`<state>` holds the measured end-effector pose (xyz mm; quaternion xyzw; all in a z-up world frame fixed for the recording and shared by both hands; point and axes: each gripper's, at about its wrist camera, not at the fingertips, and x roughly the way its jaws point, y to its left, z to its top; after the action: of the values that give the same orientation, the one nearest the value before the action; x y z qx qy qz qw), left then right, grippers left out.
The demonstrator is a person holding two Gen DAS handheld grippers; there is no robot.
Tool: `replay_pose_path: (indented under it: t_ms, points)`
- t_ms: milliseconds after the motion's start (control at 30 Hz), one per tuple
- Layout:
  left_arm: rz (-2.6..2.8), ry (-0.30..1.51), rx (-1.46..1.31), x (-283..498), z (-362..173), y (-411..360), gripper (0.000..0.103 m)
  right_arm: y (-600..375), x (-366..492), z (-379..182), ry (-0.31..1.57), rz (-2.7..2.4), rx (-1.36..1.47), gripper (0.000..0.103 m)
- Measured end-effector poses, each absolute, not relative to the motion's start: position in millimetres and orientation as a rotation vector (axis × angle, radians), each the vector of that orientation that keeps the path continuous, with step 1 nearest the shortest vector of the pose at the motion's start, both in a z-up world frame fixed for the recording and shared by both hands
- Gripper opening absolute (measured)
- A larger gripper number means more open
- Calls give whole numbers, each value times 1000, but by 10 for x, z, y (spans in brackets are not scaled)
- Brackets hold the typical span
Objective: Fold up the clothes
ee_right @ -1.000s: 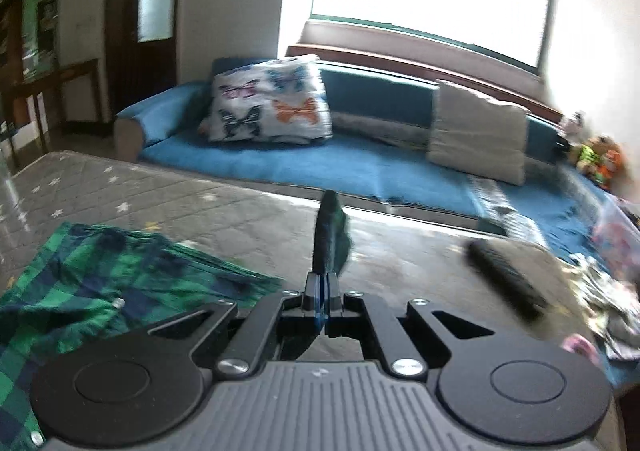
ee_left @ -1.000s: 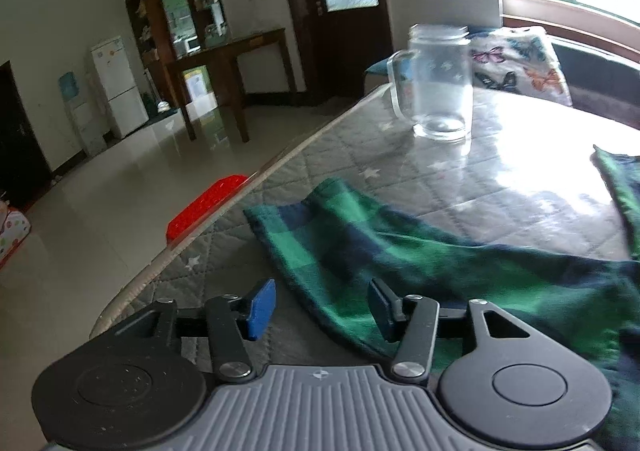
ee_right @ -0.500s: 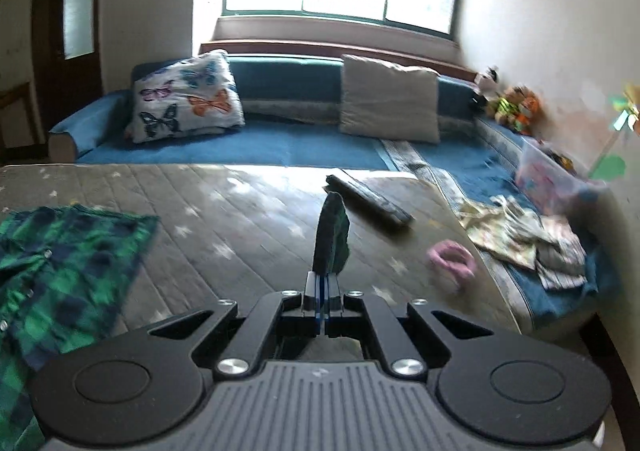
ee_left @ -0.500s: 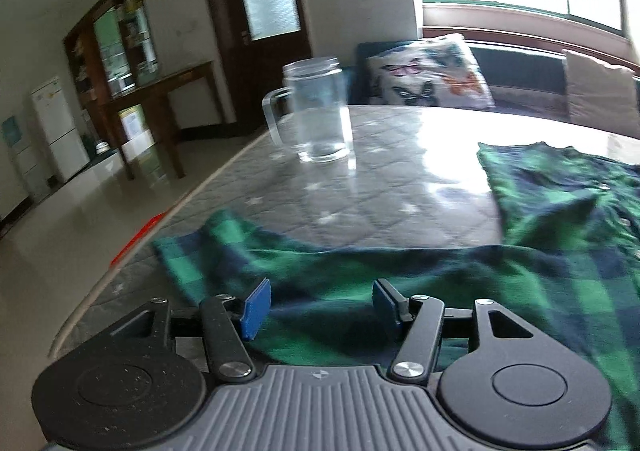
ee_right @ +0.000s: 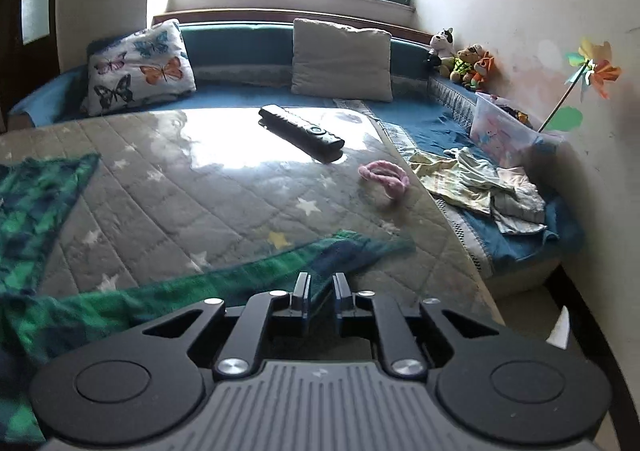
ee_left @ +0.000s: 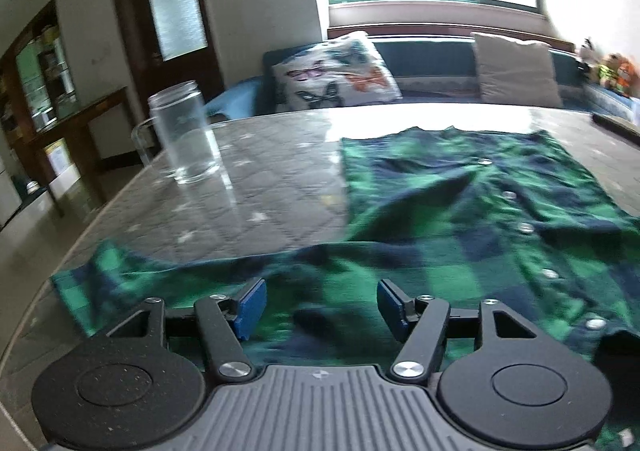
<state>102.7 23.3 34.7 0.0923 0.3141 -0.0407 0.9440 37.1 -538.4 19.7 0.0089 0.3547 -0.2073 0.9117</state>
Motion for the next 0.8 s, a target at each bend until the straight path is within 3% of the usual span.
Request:
replay_pose_path:
  t_ms: [100,167,233,800]
  points:
    - [-122,636,206,1002,346,60,69,-5318,329,214,710,-437,-16,36]
    - [-144,635,214,1004,348,-48,69,-5273,345,221,703,-405,-11,36]
    - [-166,636,223,1009,344,-155,69,-5221,402,173,720,-349,24,44]
    - [-351,678,313,984,112,-876,69,-4143,729,-226,774,-6,-24,59]
